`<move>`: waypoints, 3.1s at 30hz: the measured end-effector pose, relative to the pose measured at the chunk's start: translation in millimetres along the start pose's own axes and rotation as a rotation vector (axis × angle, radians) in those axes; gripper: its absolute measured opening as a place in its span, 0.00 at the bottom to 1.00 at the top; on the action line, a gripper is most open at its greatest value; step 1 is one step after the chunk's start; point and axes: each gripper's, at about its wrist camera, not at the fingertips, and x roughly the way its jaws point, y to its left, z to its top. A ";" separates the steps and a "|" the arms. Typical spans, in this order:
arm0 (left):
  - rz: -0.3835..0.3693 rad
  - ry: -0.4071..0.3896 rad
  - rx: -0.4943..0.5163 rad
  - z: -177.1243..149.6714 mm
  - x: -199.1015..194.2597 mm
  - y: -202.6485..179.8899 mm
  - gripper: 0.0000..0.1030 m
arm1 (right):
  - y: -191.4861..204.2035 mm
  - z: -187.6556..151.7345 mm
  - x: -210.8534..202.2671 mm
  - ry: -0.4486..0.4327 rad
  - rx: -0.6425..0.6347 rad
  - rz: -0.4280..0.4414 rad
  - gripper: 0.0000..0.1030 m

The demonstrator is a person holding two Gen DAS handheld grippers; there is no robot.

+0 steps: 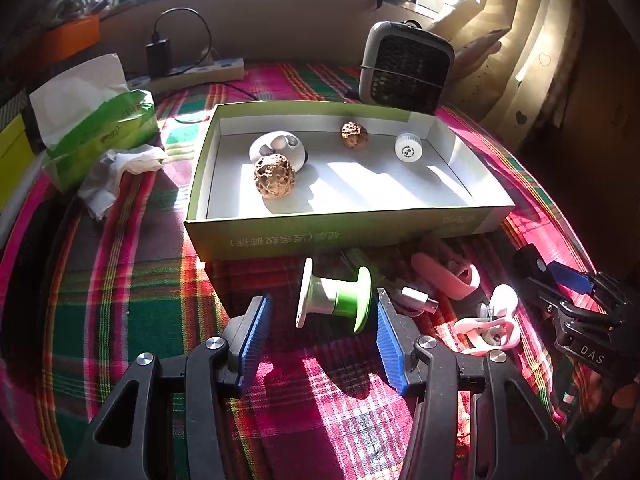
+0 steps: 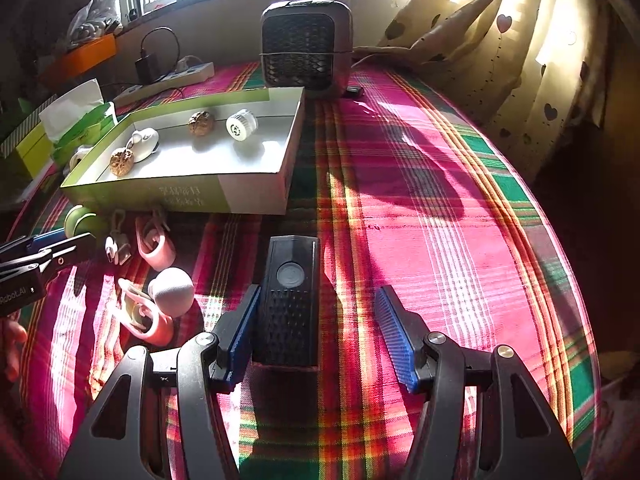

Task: Organize objects
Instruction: 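Close the right tool on the black remote while the left tool grasps the green-white spool, then lift the black remote and green-white spool off the cloth toward the box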

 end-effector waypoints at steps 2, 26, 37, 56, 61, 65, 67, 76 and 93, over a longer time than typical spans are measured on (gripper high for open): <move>-0.002 0.001 0.004 1.6 1.3 -0.4 0.47 | 0.0 0.2 0.4 0.000 0.000 0.002 0.58; 0.010 -0.002 -0.005 2.7 1.6 1.1 0.31 | 0.5 0.6 0.9 0.000 -0.002 0.006 0.59; 0.013 -0.003 -0.003 2.6 1.4 0.9 0.30 | 1.5 0.3 -0.6 -0.014 -0.007 0.025 0.27; 0.013 -0.004 -0.003 2.5 1.4 0.9 0.30 | 1.3 -0.8 -0.7 -0.014 -0.006 0.027 0.27; 0.013 -0.004 -0.003 2.4 1.4 1.0 0.30 | 1.0 -0.6 -1.0 -0.014 -0.005 0.028 0.27; 0.013 -0.003 -0.003 2.2 1.3 1.0 0.30 | 0.9 -0.4 -1.4 -0.014 -0.005 0.028 0.27; 0.013 -0.004 -0.003 2.0 1.3 0.9 0.30 | 0.7 -0.2 -1.5 -0.014 -0.005 0.028 0.27; 0.018 -0.004 0.000 3.4 -0.4 1.6 0.30 | 0.7 -1.0 -2.4 -0.017 0.000 0.036 0.27; -0.014 -0.024 -0.001 11.9 -14.6 -3.7 0.30 | 5.1 5.7 -12.1 -0.038 -0.007 0.091 0.27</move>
